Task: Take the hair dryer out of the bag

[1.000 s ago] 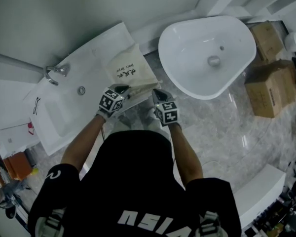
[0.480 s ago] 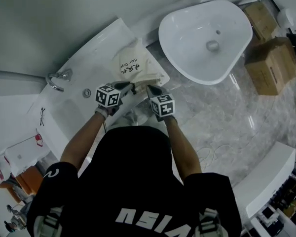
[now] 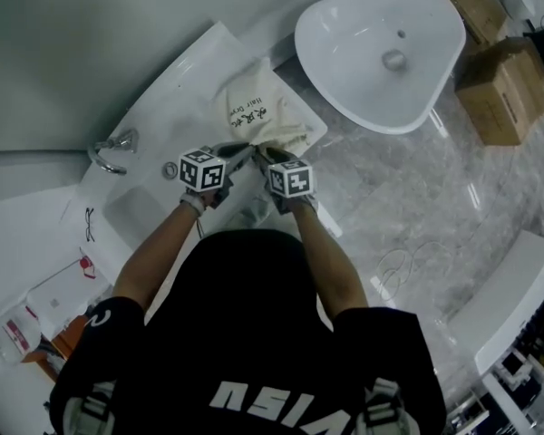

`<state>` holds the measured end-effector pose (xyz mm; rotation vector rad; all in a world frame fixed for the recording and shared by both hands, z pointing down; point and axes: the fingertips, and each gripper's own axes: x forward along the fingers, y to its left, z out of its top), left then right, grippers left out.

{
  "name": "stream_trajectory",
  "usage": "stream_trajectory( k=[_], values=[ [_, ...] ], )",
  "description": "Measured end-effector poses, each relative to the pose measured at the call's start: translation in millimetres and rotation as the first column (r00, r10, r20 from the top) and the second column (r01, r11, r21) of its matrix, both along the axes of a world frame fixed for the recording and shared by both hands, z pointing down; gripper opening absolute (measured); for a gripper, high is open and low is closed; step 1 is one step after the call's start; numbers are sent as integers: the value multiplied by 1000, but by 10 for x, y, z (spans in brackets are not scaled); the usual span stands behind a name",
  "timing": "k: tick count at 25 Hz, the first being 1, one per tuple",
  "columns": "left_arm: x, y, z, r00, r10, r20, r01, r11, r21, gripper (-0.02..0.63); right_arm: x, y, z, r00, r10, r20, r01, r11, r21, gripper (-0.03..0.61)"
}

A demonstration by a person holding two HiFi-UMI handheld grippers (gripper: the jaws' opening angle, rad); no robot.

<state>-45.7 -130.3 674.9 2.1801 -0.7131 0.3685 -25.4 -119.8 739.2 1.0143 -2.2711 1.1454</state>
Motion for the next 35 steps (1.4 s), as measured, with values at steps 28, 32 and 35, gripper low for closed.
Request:
stream_trajectory(
  k=[28, 32, 35],
  values=[
    [-62, -120, -72, 995, -64, -77, 71, 994, 85, 21, 282, -215, -657, 984, 174, -27, -173, 984, 41, 38],
    [57, -131, -47, 996, -59, -67, 64, 995, 81, 21, 581, -96, -713, 984, 168, -52, -166, 985, 42, 38],
    [165, -138, 19, 999, -37, -38, 40, 996, 76, 21, 813, 54, -637, 987, 148, -69, -146, 989, 39, 38]
  ],
)
